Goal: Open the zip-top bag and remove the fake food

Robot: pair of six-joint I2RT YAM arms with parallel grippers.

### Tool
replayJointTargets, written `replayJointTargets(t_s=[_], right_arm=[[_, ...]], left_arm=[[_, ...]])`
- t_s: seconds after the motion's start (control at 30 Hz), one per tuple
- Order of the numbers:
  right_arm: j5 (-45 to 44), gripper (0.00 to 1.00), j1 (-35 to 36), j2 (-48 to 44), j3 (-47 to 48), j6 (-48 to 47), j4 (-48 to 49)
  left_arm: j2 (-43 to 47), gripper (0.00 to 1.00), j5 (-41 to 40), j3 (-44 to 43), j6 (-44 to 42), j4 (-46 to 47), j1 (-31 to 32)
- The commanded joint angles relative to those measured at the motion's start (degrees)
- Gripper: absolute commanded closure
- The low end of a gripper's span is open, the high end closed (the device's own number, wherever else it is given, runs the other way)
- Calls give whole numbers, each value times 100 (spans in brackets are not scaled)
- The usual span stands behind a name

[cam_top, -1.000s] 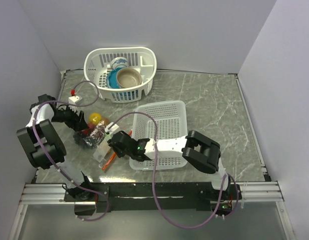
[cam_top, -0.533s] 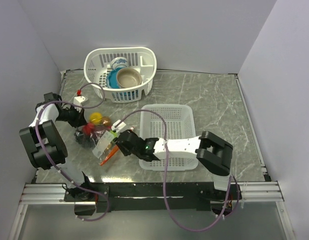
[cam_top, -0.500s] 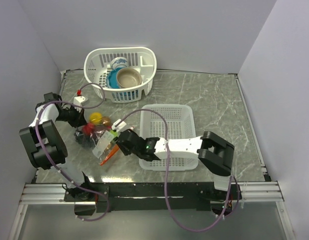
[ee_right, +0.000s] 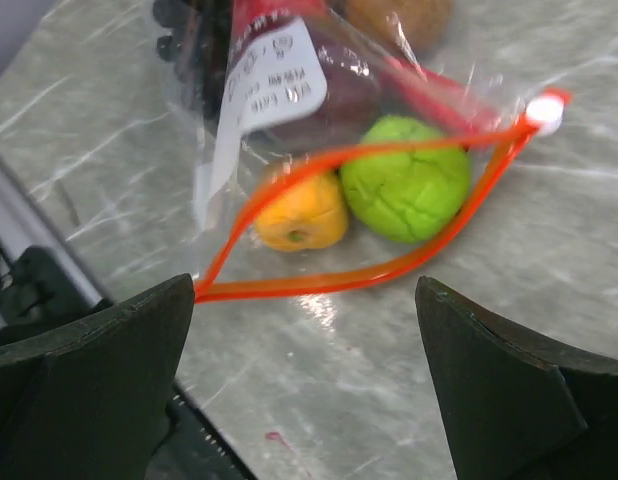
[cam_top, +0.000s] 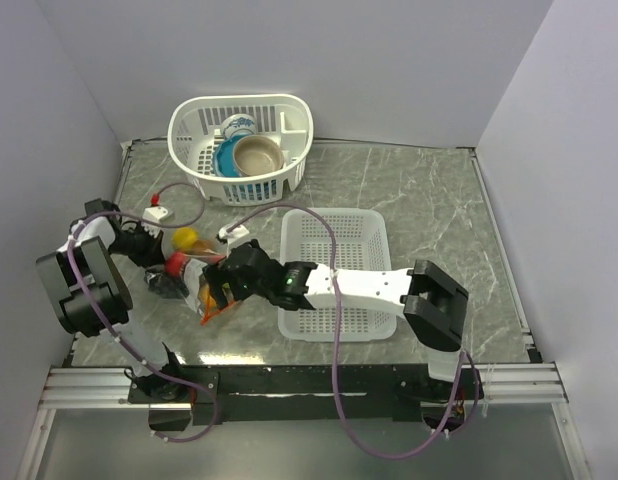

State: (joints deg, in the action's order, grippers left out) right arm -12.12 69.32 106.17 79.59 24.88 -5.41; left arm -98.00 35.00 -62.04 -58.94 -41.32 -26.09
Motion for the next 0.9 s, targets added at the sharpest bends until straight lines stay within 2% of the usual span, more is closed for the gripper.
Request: replayJointTargets(t_s=[0.0, 0.1, 0.13, 0.4, 0.57, 0.87], right_arm=[[-241, 0, 63, 411, 702, -193, -481], [-1877, 0, 556, 746, 1110, -616, -891], [-1943, 0, 591, 782, 1111, -651, -866], [-1609, 0, 258, 1423, 1445, -502, -979], [-1592, 2, 64, 1441, 1217, -572, -541], [-933, 4, -103, 1810, 1611, -942, 31]], left_arm=[[-71, 99, -143, -115, -74, -70, -221], [87, 99, -186, 25, 101, 237, -195], [53, 99, -230, 60, 137, 334, -186], [-132, 99, -380, 166, 58, 379, -178], [-106, 99, -328, 149, -30, 292, -178], [-115, 99, -248, 96, -65, 106, -72]])
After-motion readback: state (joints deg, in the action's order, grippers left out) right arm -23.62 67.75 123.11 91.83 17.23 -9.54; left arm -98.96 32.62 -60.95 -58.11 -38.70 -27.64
